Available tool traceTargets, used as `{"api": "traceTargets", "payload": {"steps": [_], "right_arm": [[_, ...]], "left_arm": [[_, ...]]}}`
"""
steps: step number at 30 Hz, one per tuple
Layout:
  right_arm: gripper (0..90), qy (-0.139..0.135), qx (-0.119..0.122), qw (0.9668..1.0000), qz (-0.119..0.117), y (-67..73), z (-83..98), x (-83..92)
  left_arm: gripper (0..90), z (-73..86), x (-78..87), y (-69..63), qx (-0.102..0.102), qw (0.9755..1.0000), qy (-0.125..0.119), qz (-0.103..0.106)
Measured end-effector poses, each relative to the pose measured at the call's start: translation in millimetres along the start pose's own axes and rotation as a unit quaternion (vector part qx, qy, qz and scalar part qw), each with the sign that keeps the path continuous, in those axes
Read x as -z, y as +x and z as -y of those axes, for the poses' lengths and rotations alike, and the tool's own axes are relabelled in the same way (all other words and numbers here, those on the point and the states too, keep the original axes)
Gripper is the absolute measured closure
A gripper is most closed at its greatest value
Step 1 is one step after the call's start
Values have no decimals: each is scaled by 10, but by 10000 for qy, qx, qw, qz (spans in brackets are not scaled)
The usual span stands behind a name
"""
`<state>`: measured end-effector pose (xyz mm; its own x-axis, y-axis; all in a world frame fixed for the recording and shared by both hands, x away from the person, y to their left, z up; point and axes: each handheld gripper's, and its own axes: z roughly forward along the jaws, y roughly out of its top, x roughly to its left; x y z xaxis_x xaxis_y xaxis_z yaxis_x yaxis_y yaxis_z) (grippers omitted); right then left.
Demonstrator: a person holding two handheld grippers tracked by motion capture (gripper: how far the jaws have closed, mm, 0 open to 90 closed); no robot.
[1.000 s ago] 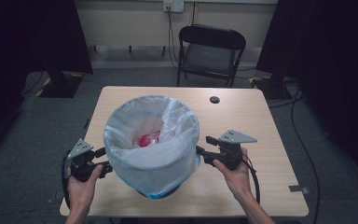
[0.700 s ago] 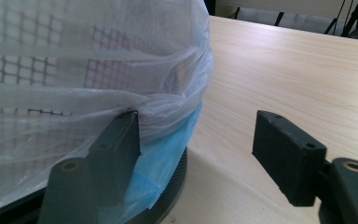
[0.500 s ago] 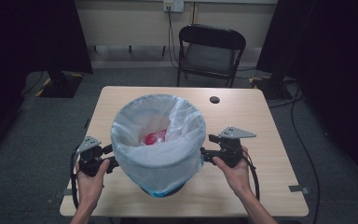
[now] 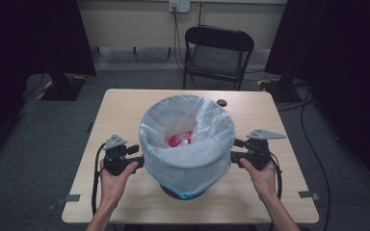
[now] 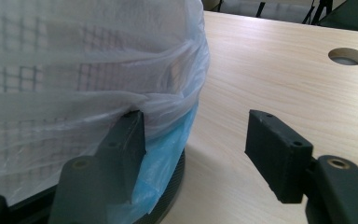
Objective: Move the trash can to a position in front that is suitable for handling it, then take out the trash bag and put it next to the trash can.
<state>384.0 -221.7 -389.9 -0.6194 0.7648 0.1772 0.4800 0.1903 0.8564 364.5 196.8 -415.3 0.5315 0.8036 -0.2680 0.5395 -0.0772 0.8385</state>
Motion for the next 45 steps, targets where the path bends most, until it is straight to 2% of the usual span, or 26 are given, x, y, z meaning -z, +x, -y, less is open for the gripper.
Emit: {"api": "traceTargets", "payload": {"steps": [3,9,12,13,14,15,17,19,22,23,24,25,28,32,35,37,40,42,43,45], "right_arm": [[385,-22,-23,10000,-25,-53,15,33],[408,-89,-191,9993,-301,-173,69,151],[425,-85,-119,9992,-383,-171,73,220],[417,-88,-95,9988,-479,-174,77,242],[389,-16,-52,9988,-492,-174,75,275],[389,-16,-52,9988,-492,-174,75,275],[369,-16,70,9995,-299,-169,58,302],[356,-91,-1,9993,-355,-190,27,323],[317,-204,-52,9994,-273,-206,-15,354],[327,-281,-58,9994,-200,-222,-34,384],[327,-281,-58,9994,-200,-222,-34,384],[360,-411,-57,9990,-158,-228,-47,440],[369,-555,-27,9984,-77,-217,-71,506],[394,-717,-77,9970,-262,-215,-158,605],[440,-728,33,9969,-291,-189,-238,645],[441,-806,60,9964,-270,-169,-287,676],[427,-925,47,9954,-229,-156,-360,729],[414,-965,27,9951,-235,-163,-411,764],[398,-998,-42,9948,-199,-174,-460,807],[386,-1009,-51,9946,-221,-179,-488,827]], "left_arm": [[395,-9,-67,-43,24,9999,-15,137],[401,-13,-87,-118,-128,9991,60,395],[399,-11,-66,-118,-215,9984,76,515],[376,-13,-53,-105,-226,9982,96,553],[303,-16,-40,-90,-189,9976,111,652],[303,-22,-21,-73,-175,9977,113,642],[291,-29,23,-28,-128,9987,77,493],[264,-38,75,36,-78,9990,86,423],[259,-64,173,140,-44,9996,71,286],[255,-90,254,187,-11,9996,-21,267],[254,-90,254,187,-11,9996,-21,267],[252,-126,342,191,-32,9995,-148,276],[251,-176,414,159,-106,9993,-232,278],[240,-273,496,39,-266,9983,-333,410],[242,-358,539,-52,-362,9975,-433,432],[243,-417,586,-84,-378,9963,-566,519],[246,-515,660,-118,-466,9954,-670,502],[246,-582,706,-149,-595,9951,-664,438],[248,-612,733,-156,-617,9947,-695,429],[255,-666,783,-156,-603,9936,-814,508]]}}
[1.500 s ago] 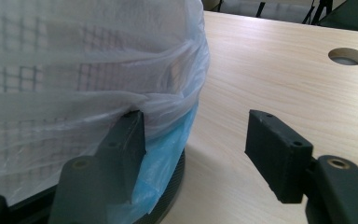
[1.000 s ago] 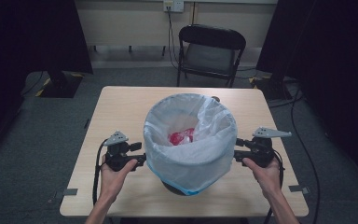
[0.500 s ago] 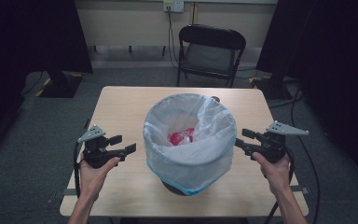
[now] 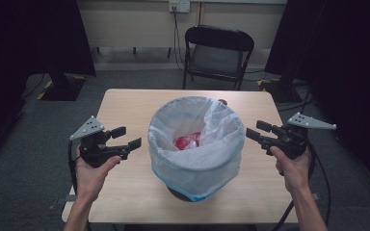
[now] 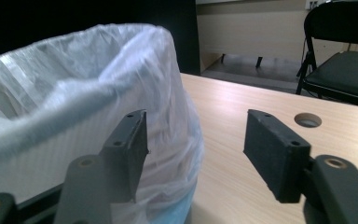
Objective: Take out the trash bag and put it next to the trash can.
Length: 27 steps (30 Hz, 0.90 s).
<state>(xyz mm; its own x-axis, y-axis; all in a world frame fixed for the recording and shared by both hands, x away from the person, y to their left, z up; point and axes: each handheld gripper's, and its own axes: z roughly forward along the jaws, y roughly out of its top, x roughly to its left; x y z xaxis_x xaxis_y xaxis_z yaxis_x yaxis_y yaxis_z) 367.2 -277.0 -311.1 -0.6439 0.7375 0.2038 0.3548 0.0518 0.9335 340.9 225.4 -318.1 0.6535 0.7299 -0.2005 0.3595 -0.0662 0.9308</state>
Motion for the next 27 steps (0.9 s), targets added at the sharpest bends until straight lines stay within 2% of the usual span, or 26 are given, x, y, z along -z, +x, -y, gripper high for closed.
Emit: {"api": "traceTargets", "payload": {"steps": [5,10,14,17,19,20,23,24,25,26,27], "right_arm": [[329,-86,-9,9999,-54,24,-206,7],[300,-248,141,9993,-221,173,-408,-20],[282,-42,265,9990,-344,288,-472,-140],[276,106,261,9988,-394,311,-446,-230],[280,271,263,9986,-383,319,-403,-299],[280,271,263,9986,-383,319,-403,-299],[358,483,378,9977,-287,343,-378,-360],[474,587,467,9970,-192,366,-373,-395],[525,628,520,9965,-182,376,-374,-405],[525,628,520,9965,-182,376,-374,-405],[562,649,545,9963,-111,389,-380,-416]], "left_arm": [[258,-174,37,-21,-10,9996,-240,130],[258,-313,-57,-145,-54,9986,-400,338],[234,-374,-178,-229,-155,9985,-386,359],[198,-398,-267,-262,-149,9985,-302,429],[189,-411,-319,-270,-163,9988,-248,400],[189,-416,-350,-265,-151,9990,-192,386],[181,-421,-460,-239,-43,9991,-53,422],[199,-416,-489,-235,-48,9992,7,400],[230,-410,-513,-229,-52,9992,22,389],[230,-405,-532,-228,-53,9992,66,383],[282,-404,-541,-224,-92,9992,99,375]]}}
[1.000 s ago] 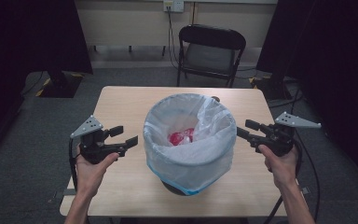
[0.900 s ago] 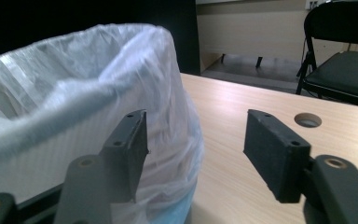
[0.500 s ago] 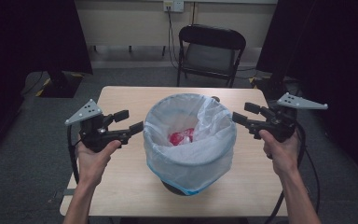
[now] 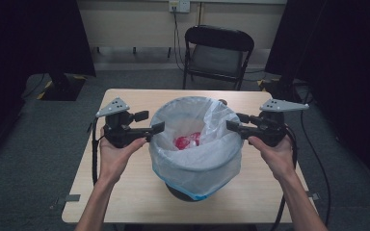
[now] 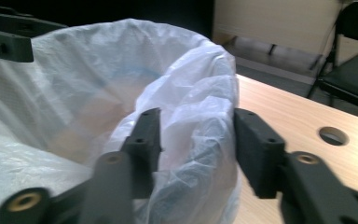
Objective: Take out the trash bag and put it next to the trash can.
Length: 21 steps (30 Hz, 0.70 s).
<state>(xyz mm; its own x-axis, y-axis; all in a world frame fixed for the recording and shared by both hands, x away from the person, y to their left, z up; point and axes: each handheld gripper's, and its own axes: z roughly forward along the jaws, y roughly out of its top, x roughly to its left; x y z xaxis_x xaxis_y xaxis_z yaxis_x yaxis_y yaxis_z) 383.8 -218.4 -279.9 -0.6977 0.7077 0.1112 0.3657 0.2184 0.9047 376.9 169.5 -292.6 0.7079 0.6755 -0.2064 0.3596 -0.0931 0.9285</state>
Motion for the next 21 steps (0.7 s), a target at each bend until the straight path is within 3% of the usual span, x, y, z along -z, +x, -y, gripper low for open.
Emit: {"api": "traceTargets", "payload": {"steps": [1,4,6,8,11,14,15,16,21], "right_arm": [[582,20,29,9999,103,11,-12,-6],[634,79,144,9991,384,52,-59,-26],[686,96,190,9983,543,77,-98,-30],[740,65,199,9978,637,86,-135,-26],[810,-50,145,9974,706,73,-165,-10],[846,-182,81,9975,675,53,-173,-4],[891,-325,-5,9981,525,40,-177,15],[891,-325,-5,9981,525,40,-177,15],[898,-409,-79,9991,99,55,-195,5]], "left_arm": [[346,-1,-5,-2,23,10000,-17,-3],[430,-22,11,-17,-57,9999,-81,-93],[431,-41,30,-24,-108,9998,-87,-149],[443,-52,52,-24,-93,9998,-92,-161],[532,-57,86,-14,-110,9997,-135,-175],[622,-62,88,-1,-61,9998,-168,-118],[692,-70,92,-6,-77,9997,-218,-108],[714,-70,92,-6,-77,9997,-218,-108],[778,-90,128,-21,-169,9990,-280,-300]]}}
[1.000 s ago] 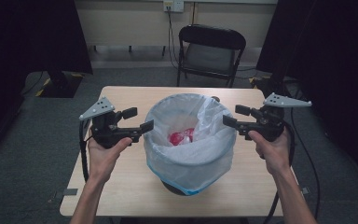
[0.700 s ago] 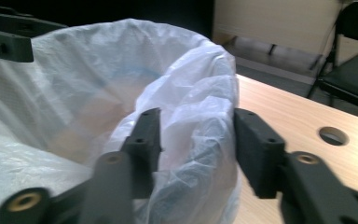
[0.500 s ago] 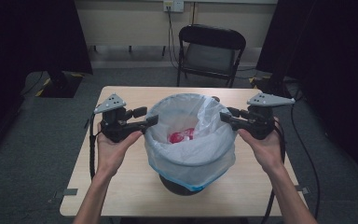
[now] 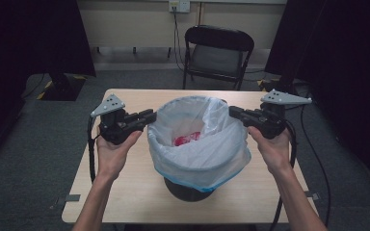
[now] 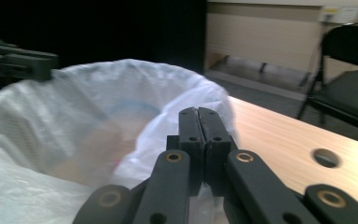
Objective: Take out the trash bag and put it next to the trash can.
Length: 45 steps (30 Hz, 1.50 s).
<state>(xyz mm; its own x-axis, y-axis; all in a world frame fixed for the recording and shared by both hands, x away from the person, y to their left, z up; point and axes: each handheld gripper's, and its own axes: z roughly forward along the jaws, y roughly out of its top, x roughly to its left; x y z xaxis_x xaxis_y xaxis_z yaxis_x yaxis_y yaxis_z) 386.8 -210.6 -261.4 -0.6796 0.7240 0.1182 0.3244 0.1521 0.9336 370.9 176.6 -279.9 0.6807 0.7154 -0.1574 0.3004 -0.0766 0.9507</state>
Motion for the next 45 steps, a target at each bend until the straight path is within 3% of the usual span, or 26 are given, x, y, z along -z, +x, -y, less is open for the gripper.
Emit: {"api": "traceTargets", "payload": {"steps": [4,8,10,13,15,17,20,24,26,27,31,37,41,45], "right_arm": [[900,-90,-55,9996,-255,10,-8,-9],[900,-129,-35,9994,-325,25,-12,-31],[900,-141,-25,9994,-325,31,-12,-40],[899,-146,-28,9993,-334,37,-10,-53],[900,-136,-52,9992,-374,40,-7,-66],[900,-191,-131,9985,-497,44,-11,-71],[900,-264,-116,9978,-596,80,-32,-49],[900,-302,-107,9975,-629,96,-76,-29],[900,-347,-127,9971,-670,97,-100,-24],[900,-368,-127,9969,-688,99,-111,-22],[900,-422,-147,9960,-774,116,-146,-41],[900,-533,-188,9926,-1073,175,-228,-65],[900,-659,-216,9897,-1249,214,-320,-39],[900,-811,-168,9847,-1535,328,-489,21]], "left_arm": [[858,-32,42,-17,-75,10000,-3,17],[900,-42,36,-43,-153,9998,-4,101],[895,-33,30,-31,-70,9999,-57,102],[603,-25,-7,0,161,9998,-63,-40],[439,-31,-86,31,290,9993,225,24],[395,-10,-182,47,289,9984,491,-70],[611,9,-186,48,395,9985,295,219],[743,-51,-139,-33,70,9996,223,-187],[829,-85,-90,-27,85,9998,111,-137],[897,-99,-67,-14,166,9998,56,24],[900,-121,-66,-41,15,9999,118,60],[900,-260,-56,-228,-144,9987,-55,479],[900,-498,-2,-450,-315,9959,-345,773],[900,-744,33,-668,-439,9907,-668,1103]]}}
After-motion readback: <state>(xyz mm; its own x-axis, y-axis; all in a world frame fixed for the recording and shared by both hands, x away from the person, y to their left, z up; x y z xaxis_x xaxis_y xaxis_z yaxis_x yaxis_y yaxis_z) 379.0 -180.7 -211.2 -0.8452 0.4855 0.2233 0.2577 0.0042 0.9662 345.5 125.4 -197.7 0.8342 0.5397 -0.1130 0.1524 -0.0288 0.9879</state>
